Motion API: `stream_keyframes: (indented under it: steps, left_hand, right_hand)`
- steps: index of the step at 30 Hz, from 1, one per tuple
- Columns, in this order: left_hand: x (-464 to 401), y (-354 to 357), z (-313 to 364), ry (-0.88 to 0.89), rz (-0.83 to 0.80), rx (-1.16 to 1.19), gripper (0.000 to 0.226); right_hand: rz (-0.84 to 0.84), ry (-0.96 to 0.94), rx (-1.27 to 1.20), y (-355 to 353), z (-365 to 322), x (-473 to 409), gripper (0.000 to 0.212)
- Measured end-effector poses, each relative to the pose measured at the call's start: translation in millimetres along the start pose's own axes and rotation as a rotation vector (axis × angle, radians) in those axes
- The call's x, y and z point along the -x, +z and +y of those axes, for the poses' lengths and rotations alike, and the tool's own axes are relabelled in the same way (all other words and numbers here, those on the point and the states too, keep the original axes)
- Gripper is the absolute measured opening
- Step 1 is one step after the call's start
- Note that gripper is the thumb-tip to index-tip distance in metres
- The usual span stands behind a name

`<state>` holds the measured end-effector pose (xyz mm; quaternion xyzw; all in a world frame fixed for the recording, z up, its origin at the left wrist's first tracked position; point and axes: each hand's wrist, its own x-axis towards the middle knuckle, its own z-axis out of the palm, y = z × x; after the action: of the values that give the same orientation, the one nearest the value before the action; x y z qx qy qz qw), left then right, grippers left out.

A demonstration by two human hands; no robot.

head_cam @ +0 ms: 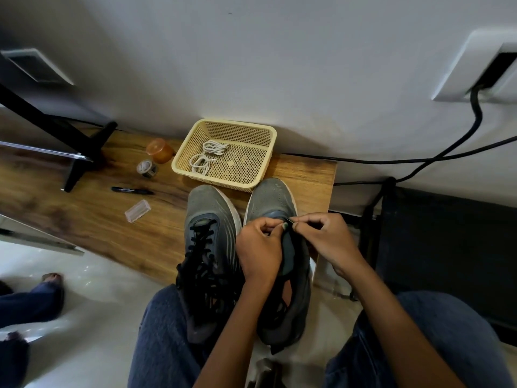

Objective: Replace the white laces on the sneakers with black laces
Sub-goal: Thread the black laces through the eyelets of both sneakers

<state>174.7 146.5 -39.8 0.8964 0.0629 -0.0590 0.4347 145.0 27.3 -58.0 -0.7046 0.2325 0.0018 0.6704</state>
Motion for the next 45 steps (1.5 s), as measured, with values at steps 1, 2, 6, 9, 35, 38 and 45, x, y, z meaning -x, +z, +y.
stream_keyframes:
  steps: [1,2,6,9,35,38,45]
  left_hand:
    - [0.2,0.3,-0.1,-0.008,-0.001,0.000,0.004]
    - [0.5,0.4,0.0,-0.012,-0.003,-0.002,0.004]
    - [0.1,0.8,-1.4,0.007,-0.013,0.005,0.004]
    - [-1.0,1.8,-4.2,0.019,-0.012,0.024,0.005]
    - [3.8,1.3,-5.7,0.071,-0.021,-0.087,0.011]
    - [5.2,5.6,-7.9,0.068,0.004,-0.105,0.013]
    - [6.7,7.8,-6.7,0.074,0.036,-0.069,0.008]
  right_hand:
    - [0.001,-0.002,-0.001,0.2,0.5,-0.2,0.016]
    - [0.003,-0.004,0.000,0.3,0.9,-0.5,0.016]
    - [0.012,-0.021,0.010,1.1,1.6,-0.7,0.015]
    - [0.006,-0.021,0.010,0.4,1.9,0.1,0.015]
    - [0.005,0.003,-0.013,1.1,0.3,0.8,0.014]
    - [-0.004,0.013,-0.028,0.6,-0.2,1.6,0.016]
    - [-0.021,0.055,-0.033,3.4,0.4,-0.7,0.015]
